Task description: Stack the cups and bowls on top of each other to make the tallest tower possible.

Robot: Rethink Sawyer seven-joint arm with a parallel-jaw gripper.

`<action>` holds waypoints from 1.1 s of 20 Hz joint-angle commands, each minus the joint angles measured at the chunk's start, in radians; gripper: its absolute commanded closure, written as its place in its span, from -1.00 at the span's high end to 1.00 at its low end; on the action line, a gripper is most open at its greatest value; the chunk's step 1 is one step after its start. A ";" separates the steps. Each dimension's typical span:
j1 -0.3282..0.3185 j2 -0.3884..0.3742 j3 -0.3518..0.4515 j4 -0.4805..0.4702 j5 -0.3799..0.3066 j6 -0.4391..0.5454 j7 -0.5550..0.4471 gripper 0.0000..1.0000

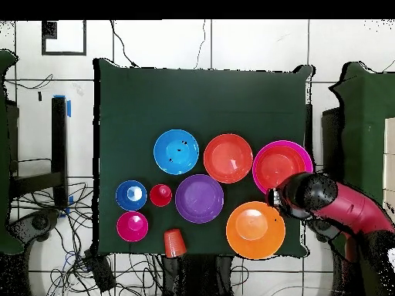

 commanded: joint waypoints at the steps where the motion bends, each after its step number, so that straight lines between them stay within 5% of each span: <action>1: -0.236 -0.054 0.295 0.134 -0.113 -0.039 -0.560 1.00; 12: -0.381 -0.098 0.348 0.187 -0.219 -0.023 -0.456 1.00; 22: -0.466 -0.023 0.379 0.154 -0.299 -0.001 -0.416 1.00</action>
